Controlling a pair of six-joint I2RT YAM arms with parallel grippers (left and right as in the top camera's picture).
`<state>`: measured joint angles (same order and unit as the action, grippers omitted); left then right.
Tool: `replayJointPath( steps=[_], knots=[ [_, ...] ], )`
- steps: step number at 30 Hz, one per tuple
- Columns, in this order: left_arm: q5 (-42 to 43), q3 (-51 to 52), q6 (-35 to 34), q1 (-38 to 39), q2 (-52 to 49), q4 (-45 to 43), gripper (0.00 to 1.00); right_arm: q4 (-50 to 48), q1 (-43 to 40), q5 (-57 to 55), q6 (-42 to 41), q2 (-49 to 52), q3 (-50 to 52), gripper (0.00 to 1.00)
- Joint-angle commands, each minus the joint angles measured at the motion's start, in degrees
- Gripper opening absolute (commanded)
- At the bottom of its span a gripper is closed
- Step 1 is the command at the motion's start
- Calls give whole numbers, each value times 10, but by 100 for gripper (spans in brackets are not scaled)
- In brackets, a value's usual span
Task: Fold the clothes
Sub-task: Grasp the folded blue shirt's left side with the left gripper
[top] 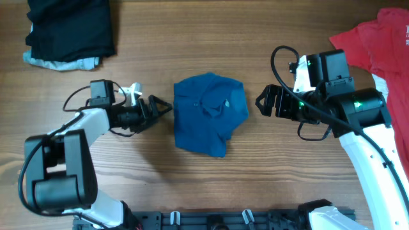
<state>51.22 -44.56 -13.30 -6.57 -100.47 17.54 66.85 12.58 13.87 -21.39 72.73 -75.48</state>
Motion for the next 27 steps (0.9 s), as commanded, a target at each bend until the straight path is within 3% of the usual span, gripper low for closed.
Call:
replayJointPath(
  steps=[1, 10, 11, 13, 16, 18, 19, 20, 27],
  knots=[
    [32, 4, 26, 52, -37, -34, 100, 2, -1, -3, 6, -7, 1, 99],
    [-8, 4, 26, 151, -51, -82, 100, 9, -1, 3, 6, -7, 1, 100],
    [-19, 4, 24, 157, -51, -89, 98, 13, -1, 3, 6, -7, 1, 99],
    [-36, 4, 24, 170, -51, -123, 78, 19, -1, 3, 7, -7, 1, 99],
    [-39, 4, 24, 193, -51, -180, 79, 30, -1, 3, 9, -7, 1, 99],
    [-66, 4, 24, 209, -51, -200, 51, 33, -1, 3, 15, -7, 1, 99],
    [-89, 4, 24, 220, -51, -212, 15, 33, -1, 3, 18, -7, 1, 99],
    [-100, 4, 23, 228, -51, -223, 4, 34, -1, 3, 18, -7, 1, 99],
    [-126, -21, 9, 198, -40, -341, 4, 58, -1, 1, 34, -7, 1, 99]
  ],
)
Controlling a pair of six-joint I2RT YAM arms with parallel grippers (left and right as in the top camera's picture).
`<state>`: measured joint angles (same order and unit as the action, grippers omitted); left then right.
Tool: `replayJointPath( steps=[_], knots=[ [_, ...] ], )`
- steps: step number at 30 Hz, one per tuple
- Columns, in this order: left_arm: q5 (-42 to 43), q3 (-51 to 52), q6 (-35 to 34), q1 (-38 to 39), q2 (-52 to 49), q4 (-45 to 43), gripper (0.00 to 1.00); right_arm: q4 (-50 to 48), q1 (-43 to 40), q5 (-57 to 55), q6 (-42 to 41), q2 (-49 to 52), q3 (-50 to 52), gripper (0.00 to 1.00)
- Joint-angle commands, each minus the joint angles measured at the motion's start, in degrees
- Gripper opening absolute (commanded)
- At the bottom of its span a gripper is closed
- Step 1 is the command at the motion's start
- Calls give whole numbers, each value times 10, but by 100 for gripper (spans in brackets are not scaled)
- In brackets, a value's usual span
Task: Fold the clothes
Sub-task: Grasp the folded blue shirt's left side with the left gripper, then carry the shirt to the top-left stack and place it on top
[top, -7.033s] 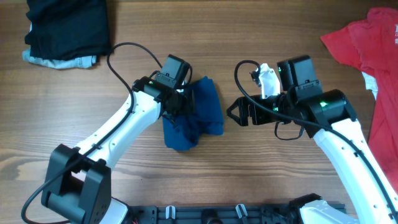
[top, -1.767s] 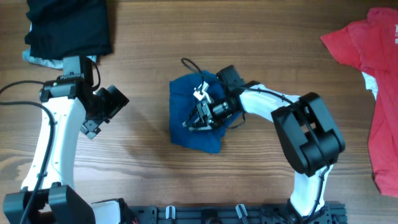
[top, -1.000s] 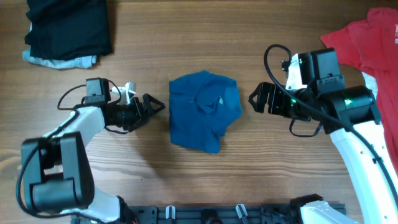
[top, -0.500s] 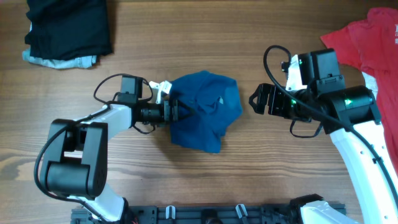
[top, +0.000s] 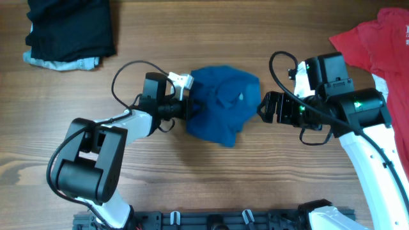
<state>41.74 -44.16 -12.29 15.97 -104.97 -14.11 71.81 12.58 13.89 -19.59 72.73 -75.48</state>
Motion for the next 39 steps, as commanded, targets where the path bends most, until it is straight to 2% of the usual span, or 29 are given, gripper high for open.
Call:
replayJointPath(
  steps=[1, 6, 12, 14, 18, 24, 27, 29, 30, 33, 34, 35, 36, 38, 39],
  knots=[
    [-47, -42, -1, -44, 6, -24, 4, 12, -1, -1, 16, -7, 1, 99],
    [-98, -131, 1, -133, 6, -59, 4, 23, -1, -6, 16, -7, 1, 99],
    [-214, -166, 1, -214, 6, -233, 5, 34, -1, -6, 13, -7, 1, 99],
    [-255, -179, 1, -240, 6, -256, 6, 46, -1, -6, 10, -7, 1, 99],
    [-266, -228, 1, -310, 6, -259, 6, 77, -1, -6, -4, -7, 1, 99],
    [-275, -322, 26, -332, -4, -258, 8, 93, -1, -6, -31, -7, 1, 99],
    [-305, -374, 27, -332, -72, -253, 12, 108, -1, -5, -32, -7, 1, 98],
    [-351, -425, 27, -335, -157, -225, 17, 125, -1, -6, -35, -7, 1, 98],
    [-348, -458, 14, -342, -208, -168, 18, 134, -1, -6, -37, -7, 1, 97],
    [-334, -465, -19, -356, -255, -131, 22, 137, -1, -6, -43, -7, 1, 98],
    [-331, -465, -21, -362, -267, -106, 25, 137, -1, -6, -43, -7, 1, 98],
    [-330, -465, -21, -367, -276, -68, 43, 137, -1, -6, -39, -7, 1, 98],
    [-326, -465, -21, -370, -280, -19, 76, 135, -1, -6, -33, -7, 1, 98],
    [-326, -465, -21, -374, -279, 33, 96, 134, -1, -6, -28, -7, 1, 98],
    [-326, -465, -21, -378, -276, 71, 100, 133, -1, -6, -28, -7, 1, 98]
  ],
)
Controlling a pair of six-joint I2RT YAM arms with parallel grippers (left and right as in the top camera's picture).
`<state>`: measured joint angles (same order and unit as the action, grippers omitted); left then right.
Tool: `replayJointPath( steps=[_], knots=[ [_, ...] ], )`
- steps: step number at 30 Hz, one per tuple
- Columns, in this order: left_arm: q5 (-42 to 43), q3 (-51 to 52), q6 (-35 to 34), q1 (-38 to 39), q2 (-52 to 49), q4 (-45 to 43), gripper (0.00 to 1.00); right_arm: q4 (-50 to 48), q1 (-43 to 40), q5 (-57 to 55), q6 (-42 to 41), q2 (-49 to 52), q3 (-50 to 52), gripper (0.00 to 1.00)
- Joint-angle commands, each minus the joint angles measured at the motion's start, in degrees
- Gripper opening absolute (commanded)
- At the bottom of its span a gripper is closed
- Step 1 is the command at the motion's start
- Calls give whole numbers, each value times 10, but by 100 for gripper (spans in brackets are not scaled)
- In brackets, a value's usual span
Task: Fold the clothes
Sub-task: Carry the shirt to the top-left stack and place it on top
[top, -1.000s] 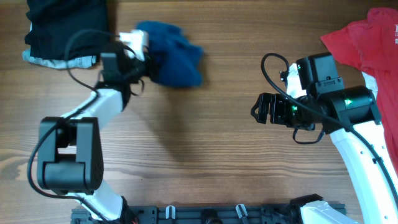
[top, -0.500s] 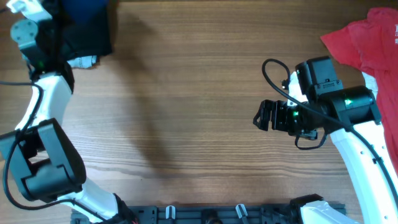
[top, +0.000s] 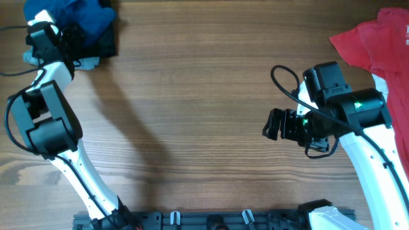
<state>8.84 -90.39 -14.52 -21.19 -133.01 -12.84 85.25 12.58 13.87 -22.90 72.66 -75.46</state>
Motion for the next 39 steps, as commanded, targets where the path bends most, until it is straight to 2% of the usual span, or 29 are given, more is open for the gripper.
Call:
replayJointPath(
  steps=[1, 5, 7, 9, 12, 20, 28, 29, 30, 32, 33, 34, 35, 38, 39],
  knots=[
    [2, -3, 2, -11, 8, 84, 100, -2, -1, -6, 6, -7, 0, 98],
    [3, -3, -23, -33, 45, 203, 100, -3, -1, -5, 19, -7, 0, 99],
    [12, -3, -27, -34, 71, 224, 100, -7, -1, -6, 19, -7, 0, 99],
    [73, -3, -28, -34, 123, 228, 100, -7, -1, -5, 19, -7, 0, 99],
    [90, -3, -78, -34, 162, 230, 100, -5, -1, -5, 24, -7, 0, 99],
    [100, -3, -82, -23, 107, 264, 96, 3, -1, -3, 33, -7, 0, 98],
    [100, -3, -82, -7, 63, 205, 92, 9, -1, 3, 32, -7, 0, 98],
    [100, -3, -83, -5, 63, 200, 82, 10, -1, 3, 31, -7, 0, 97],
    [100, -3, -83, 0, 62, 198, 65, 9, -1, 3, 29, -7, 0, 97],
    [99, -3, -82, 11, 61, 198, 64, 9, -1, 3, 28, -7, 0, 97],
    [92, -3, -82, 15, 58, 197, 67, 9, -1, 3, 28, -7, 0, 97],
    [73, -3, -82, 19, 53, 196, 57, 10, -1, 3, 28, -7, 0, 97],
    [70, -3, -82, 19, 50, 197, 41, 11, -1, 3, 28, -7, 0, 97],
    [79, -3, -90, 19, 47, 208, 12, 9, -1, 3, 27, -7, 0, 97],
    [110, -3, -108, 19, 49, 205, 5, 7, -1, 3, 23, -7, 0, 97]
  ],
)
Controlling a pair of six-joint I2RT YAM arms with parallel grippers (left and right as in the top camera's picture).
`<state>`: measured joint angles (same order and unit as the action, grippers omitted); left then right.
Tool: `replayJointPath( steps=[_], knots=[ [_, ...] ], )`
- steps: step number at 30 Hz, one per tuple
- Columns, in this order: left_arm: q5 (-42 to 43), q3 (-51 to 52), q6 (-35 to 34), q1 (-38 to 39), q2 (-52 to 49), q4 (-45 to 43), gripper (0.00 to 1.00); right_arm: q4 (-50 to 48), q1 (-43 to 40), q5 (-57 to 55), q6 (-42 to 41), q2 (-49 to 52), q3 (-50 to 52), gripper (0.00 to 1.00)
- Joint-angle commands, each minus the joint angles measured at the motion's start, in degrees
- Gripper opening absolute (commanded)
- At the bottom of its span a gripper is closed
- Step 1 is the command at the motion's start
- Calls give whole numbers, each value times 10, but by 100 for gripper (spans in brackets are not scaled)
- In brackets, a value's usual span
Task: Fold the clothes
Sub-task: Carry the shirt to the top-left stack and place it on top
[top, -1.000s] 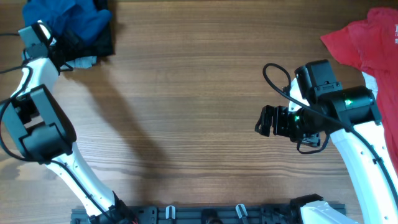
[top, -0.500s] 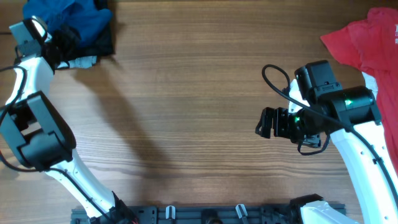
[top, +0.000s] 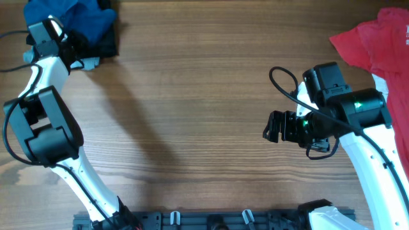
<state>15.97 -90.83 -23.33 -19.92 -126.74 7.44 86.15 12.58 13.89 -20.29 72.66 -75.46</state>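
A folded blue garment (top: 70,14) lies on top of a black pile (top: 107,42) at the table's far left corner. My left gripper (top: 79,43) reaches into that corner at the blue garment's near edge; its fingers are dark against the black cloth, so their state is not readable. A crumpled red shirt (top: 377,45) lies at the far right edge. My right gripper (top: 268,126) hovers over bare wood right of centre, pointing left, open and holding nothing.
A pale grey garment (top: 89,62) peeks out under the black pile. A white cloth (top: 381,83) shows beneath the red shirt. The right arm's cable (top: 281,80) loops above its wrist. A black rail (top: 211,220) runs along the near edge.
My left wrist has shifted slightly toward the near side at the pile. The blue garment stays on the black pile. The right arm has barely moved.
The blue garment lay folded at the table's centre with both grippers beside it. Then my left gripper was at its left edge and the garment sat a little further right. Later it was on the black pile at far left, where it remains; the right gripper had drawn back.
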Motion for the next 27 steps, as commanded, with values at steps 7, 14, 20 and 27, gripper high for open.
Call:
replayJointPath(
  steps=[7, 14, 20, 27],
  knots=[
    [219, 2, -219, -2, -5, -35, 50, -6, -1, 3, -4, -7, 0, 97],
    [323, 2, -219, -14, 30, -33, 99, -13, -1, 3, -5, -7, 0, 97],
    [315, 2, -187, -12, 143, -58, 89, -30, -1, 3, -3, -7, 0, 98],
    [-24, 2, -134, -12, 155, -63, 4, -35, -1, 3, -3, -7, 0, 99]
  ],
)
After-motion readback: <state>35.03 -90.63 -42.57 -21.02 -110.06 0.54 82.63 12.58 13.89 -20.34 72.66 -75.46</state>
